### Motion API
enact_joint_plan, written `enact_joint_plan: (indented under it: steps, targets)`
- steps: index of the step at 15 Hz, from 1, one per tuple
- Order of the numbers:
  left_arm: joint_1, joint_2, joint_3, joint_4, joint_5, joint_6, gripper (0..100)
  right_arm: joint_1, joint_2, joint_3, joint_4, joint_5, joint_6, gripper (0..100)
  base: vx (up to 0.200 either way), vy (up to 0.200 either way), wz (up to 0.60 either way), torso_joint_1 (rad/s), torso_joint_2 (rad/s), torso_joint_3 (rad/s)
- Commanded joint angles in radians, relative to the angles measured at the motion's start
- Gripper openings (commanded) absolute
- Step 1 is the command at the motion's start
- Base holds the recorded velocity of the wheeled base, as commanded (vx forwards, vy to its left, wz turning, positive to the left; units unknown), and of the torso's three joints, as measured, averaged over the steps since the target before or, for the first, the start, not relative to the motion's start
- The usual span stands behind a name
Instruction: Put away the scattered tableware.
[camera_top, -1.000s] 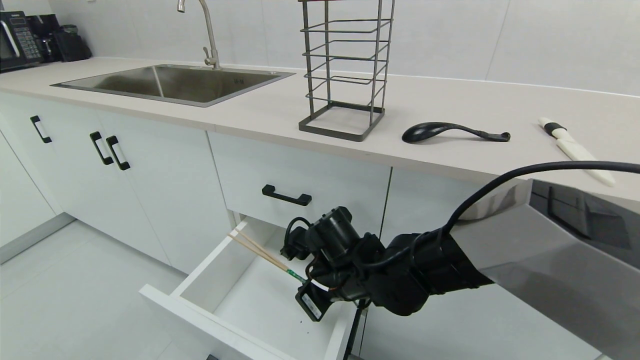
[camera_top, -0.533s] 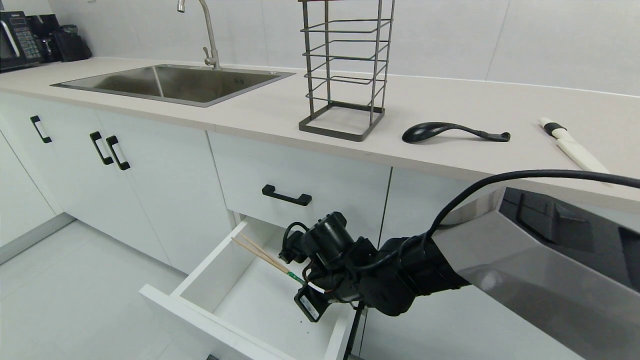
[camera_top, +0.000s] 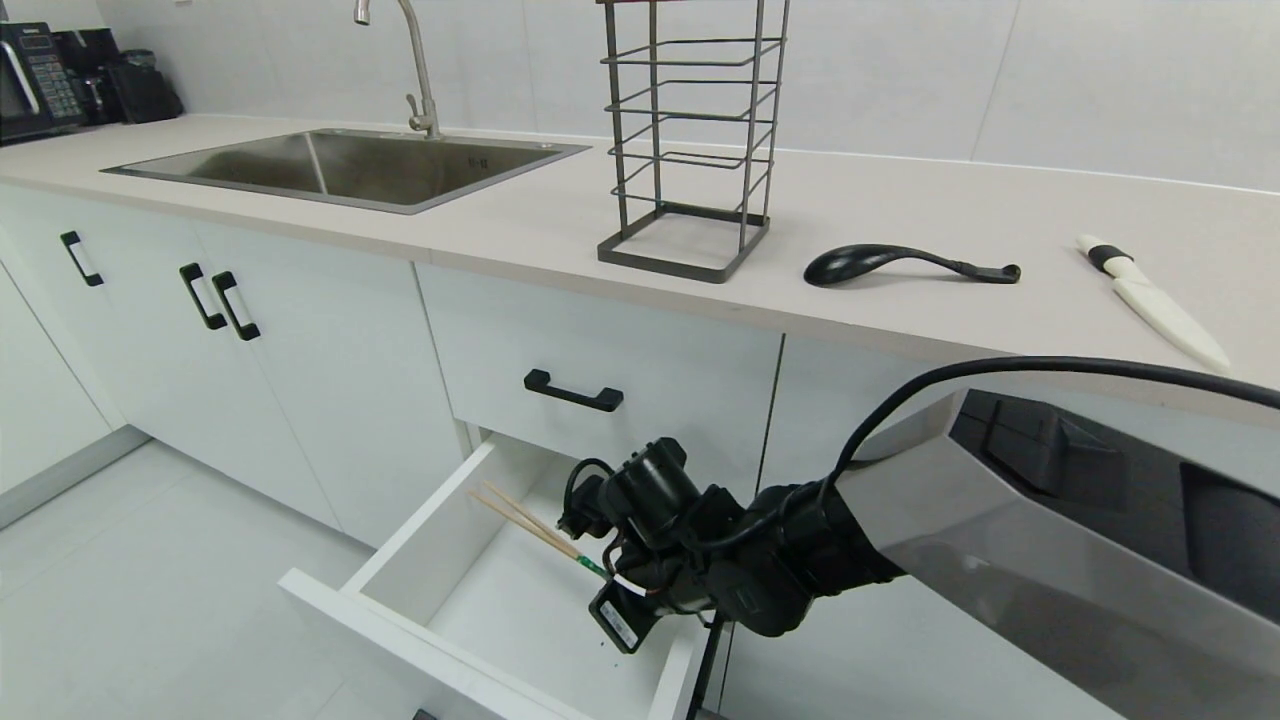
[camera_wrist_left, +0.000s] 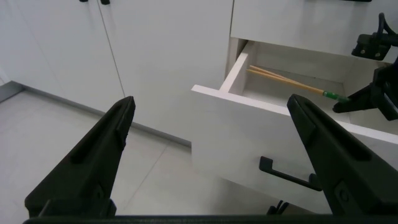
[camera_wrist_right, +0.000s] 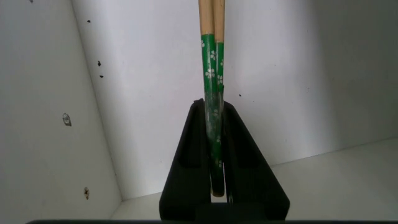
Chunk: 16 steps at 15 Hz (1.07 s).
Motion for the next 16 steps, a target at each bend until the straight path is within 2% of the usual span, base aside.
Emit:
enact_joint_plan:
  steps: [1, 9, 16]
  targets:
    - [0.0, 0.001, 0.0, 0.0, 0.0, 0.0, 100, -0.001, 0.01, 0.0, 0.001, 0.001, 0.0, 0, 0.0, 0.0, 0.0, 0.0, 0.0, 0.0]
    - [0.0, 0.001, 0.0, 0.0, 0.001, 0.0, 100, -0.004, 0.076, -0.052, 0.001, -0.029, -0.002, 0, 0.0, 0.0, 0.0, 0.0, 0.0, 0.0]
    - [0.0, 0.001, 0.0, 0.0, 0.001, 0.0, 100, 0.003, 0.112, -0.075, 0.002, -0.027, -0.059, 0, 0.0, 0.0, 0.0, 0.0, 0.0, 0.0]
